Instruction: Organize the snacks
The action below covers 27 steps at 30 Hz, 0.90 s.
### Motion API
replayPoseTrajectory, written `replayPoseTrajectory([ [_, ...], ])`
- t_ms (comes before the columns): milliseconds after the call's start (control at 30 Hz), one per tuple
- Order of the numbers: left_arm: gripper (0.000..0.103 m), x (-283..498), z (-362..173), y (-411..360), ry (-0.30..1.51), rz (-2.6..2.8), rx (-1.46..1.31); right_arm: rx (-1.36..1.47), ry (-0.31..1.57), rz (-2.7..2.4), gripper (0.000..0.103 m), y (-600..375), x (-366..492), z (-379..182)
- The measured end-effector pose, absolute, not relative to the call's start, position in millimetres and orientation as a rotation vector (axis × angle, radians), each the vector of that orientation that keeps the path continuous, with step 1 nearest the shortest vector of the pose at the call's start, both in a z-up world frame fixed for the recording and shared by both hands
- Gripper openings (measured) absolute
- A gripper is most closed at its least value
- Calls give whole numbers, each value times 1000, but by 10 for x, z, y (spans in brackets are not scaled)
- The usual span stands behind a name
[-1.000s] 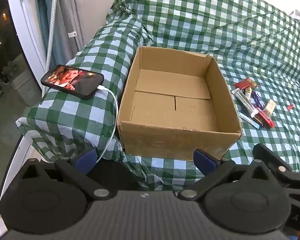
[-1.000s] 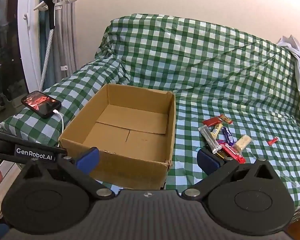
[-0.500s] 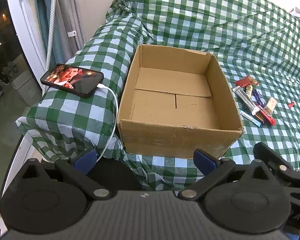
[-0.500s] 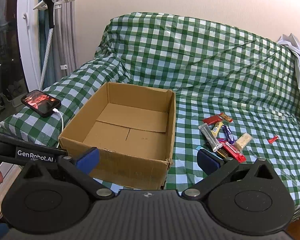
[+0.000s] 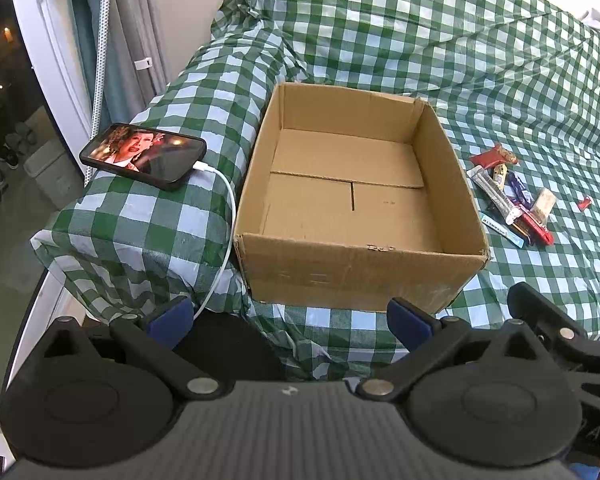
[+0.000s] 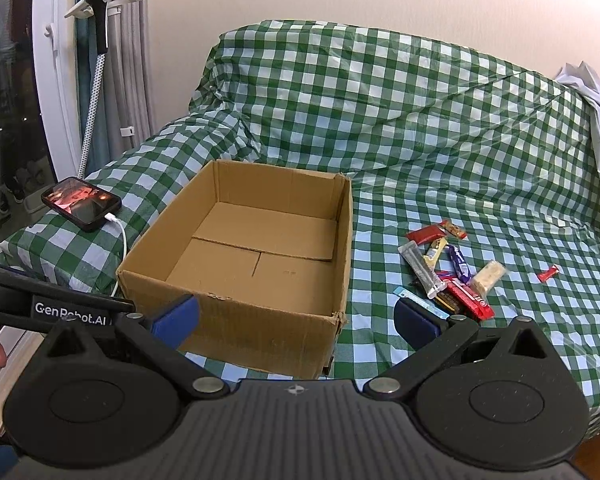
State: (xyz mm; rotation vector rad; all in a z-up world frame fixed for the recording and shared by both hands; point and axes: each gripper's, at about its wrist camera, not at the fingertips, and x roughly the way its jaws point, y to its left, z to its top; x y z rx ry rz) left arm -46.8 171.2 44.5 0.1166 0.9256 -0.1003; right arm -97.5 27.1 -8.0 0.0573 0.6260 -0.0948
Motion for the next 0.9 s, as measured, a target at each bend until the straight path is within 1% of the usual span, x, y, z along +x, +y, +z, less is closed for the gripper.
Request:
replayPoseTrajectory([
  [167, 103, -347, 177, 1684, 941, -105, 122, 97, 655, -83, 103, 258, -968, -115],
  [300, 103, -240, -20, 1631, 958, -111, 131, 192, 767, -63, 103, 190, -924, -86],
  [667, 103, -78, -254, 1475, 940, -136, 164, 219, 660, -69, 103, -7, -900, -195],
  [900, 103, 35, -362, 1280, 985, -154, 189, 225, 690, -142, 103, -281, -892, -188],
])
